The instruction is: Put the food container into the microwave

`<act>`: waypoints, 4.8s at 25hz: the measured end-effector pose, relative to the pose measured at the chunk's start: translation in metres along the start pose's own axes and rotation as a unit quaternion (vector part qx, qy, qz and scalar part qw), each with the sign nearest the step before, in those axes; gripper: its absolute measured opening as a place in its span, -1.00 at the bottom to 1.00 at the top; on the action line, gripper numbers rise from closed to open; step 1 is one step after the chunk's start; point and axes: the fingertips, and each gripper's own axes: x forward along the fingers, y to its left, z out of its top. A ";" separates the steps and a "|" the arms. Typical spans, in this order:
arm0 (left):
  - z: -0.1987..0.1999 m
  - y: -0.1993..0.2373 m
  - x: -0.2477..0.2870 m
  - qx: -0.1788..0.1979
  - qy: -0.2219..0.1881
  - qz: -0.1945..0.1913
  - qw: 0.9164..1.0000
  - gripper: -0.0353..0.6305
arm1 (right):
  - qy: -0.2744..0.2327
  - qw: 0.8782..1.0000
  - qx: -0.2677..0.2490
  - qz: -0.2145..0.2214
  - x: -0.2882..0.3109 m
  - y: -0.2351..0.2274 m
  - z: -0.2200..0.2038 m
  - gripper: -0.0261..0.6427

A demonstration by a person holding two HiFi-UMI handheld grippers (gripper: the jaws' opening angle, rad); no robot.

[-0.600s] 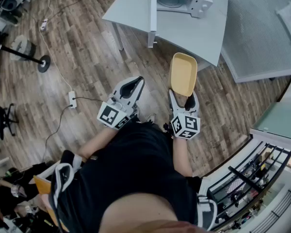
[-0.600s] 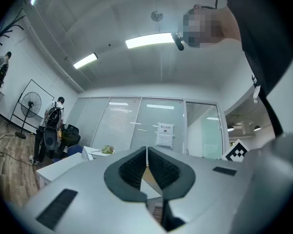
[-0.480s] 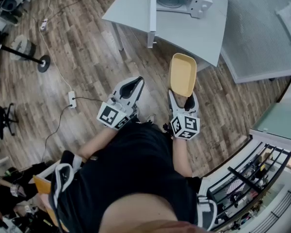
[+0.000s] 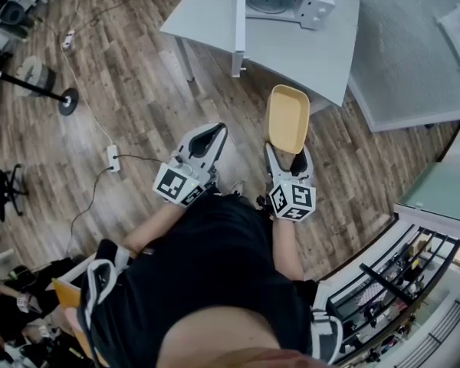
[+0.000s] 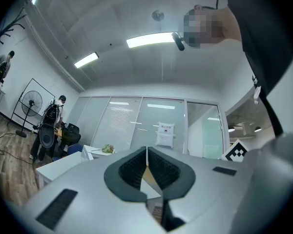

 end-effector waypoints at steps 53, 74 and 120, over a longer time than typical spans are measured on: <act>-0.121 0.224 0.488 -0.025 -0.010 0.101 0.995 -0.80 | 0.080 0.992 -0.062 0.081 0.576 -0.294 0.066 0.32; -0.134 0.324 0.523 -0.043 -0.008 0.130 0.991 -0.80 | 0.133 0.985 -0.105 0.027 0.791 -0.329 0.018 0.33; -0.066 0.117 0.398 -0.022 -0.045 0.104 0.993 -0.80 | 0.033 0.997 0.001 0.076 0.379 -0.290 0.115 -0.79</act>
